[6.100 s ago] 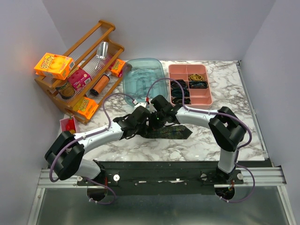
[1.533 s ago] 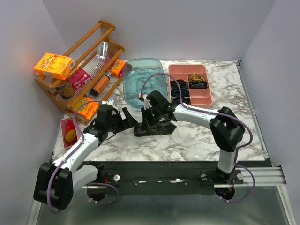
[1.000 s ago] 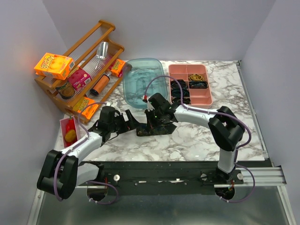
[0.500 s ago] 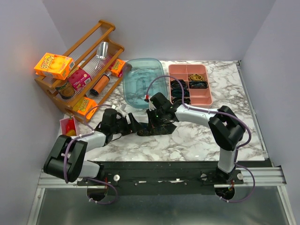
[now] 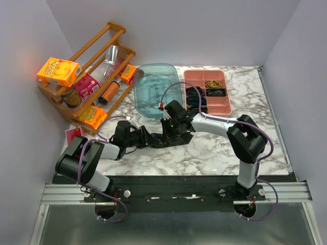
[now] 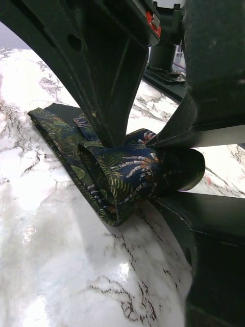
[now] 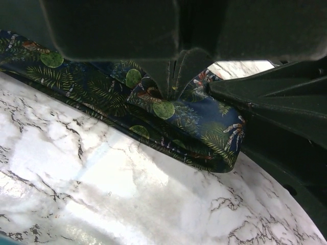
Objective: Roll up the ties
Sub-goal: Roll the tie at the center of the board.
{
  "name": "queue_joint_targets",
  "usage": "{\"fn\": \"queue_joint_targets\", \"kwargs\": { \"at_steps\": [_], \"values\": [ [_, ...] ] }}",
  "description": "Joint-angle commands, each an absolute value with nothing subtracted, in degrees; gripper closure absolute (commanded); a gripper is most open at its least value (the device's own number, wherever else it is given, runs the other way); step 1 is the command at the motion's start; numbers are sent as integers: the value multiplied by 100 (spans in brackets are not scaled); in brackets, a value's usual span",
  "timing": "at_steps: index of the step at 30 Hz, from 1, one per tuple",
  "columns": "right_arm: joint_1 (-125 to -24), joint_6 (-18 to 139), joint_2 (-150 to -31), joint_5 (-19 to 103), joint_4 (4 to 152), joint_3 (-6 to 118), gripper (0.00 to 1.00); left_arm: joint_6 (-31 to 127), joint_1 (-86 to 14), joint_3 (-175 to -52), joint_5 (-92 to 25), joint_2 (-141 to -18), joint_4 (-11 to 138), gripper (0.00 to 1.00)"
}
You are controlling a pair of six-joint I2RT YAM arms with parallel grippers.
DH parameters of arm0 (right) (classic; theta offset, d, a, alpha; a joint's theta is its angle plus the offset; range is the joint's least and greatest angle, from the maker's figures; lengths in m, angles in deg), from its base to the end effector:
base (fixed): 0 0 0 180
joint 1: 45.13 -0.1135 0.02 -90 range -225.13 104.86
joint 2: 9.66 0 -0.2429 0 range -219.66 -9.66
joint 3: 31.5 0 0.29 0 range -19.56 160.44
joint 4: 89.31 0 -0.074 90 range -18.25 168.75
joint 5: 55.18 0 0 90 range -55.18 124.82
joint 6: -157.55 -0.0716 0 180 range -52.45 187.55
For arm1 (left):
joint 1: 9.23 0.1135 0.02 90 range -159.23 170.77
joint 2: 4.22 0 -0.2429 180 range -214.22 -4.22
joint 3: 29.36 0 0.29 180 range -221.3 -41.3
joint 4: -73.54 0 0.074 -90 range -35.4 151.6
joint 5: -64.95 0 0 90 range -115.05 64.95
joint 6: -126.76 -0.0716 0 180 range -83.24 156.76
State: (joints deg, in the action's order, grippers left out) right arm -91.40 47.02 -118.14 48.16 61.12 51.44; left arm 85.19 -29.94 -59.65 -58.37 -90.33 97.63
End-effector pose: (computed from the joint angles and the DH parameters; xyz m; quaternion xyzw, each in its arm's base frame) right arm 0.2928 0.3300 0.1010 -0.2450 0.9160 0.2564 0.1876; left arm 0.2482 -0.1359 0.0455 -0.0649 0.8459 -0.4709 0.2420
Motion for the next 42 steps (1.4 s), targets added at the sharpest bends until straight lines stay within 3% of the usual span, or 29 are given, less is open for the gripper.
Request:
{"fn": "queue_joint_targets", "kwargs": {
  "at_steps": [1,14,24,42],
  "values": [
    [-9163,4707,-11978,4809,6020,4961,99,8607,-3067,-5906,-5871,-8948,10203,68],
    [-9163,4751,-11785,4844,6047,4891,99,7642,-3076,-6643,-5388,-8359,8016,84],
    [-9163,4760,-11724,4835,6003,4890,99,6779,-3436,-7724,-3966,-8033,5178,85],
    [-9163,4681,-12013,5055,6082,5013,99,6682,-4719,-9693,-1767,-8982,3032,89]
  ]
}}
